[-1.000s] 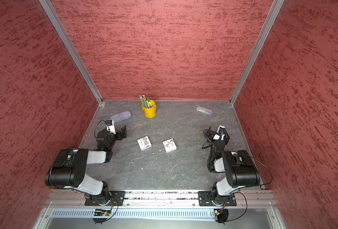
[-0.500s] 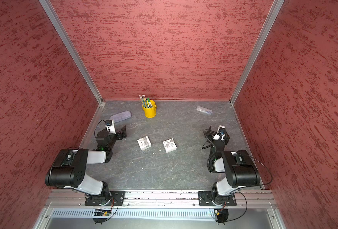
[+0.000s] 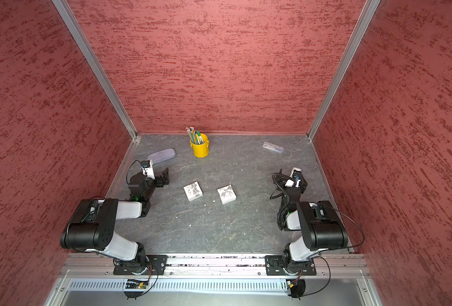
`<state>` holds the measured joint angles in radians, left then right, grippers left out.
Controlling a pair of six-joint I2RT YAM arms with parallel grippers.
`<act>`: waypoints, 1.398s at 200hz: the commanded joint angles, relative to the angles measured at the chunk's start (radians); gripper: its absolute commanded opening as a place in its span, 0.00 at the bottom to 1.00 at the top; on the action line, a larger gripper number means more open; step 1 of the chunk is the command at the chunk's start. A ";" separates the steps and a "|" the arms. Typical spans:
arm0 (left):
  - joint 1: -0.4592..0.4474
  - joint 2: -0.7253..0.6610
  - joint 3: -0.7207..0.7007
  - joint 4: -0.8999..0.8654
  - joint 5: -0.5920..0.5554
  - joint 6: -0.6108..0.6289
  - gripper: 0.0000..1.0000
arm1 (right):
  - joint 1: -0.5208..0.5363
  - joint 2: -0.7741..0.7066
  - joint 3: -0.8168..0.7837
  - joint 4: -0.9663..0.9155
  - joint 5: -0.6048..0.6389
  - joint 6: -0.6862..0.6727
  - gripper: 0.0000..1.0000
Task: Take the necklace out of the lift-off lid jewelry box
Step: Pick up the jewelry box from the center of the board.
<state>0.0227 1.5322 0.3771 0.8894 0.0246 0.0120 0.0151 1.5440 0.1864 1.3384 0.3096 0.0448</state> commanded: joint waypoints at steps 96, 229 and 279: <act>0.017 -0.004 0.006 -0.004 0.025 -0.012 1.00 | -0.006 -0.001 0.011 0.034 -0.012 0.003 0.99; -0.106 -0.366 0.389 -0.952 0.117 -0.260 0.87 | 0.068 -0.268 0.506 -1.100 -0.218 0.229 0.91; -0.481 -0.242 0.434 -1.079 0.007 -0.329 0.84 | 0.378 -0.118 0.639 -1.390 -0.129 0.227 0.93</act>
<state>-0.3061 1.2182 0.7944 -0.0418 0.0761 -0.2596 0.2890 1.3647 0.7738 0.2096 0.1646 0.2375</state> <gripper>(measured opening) 0.853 0.918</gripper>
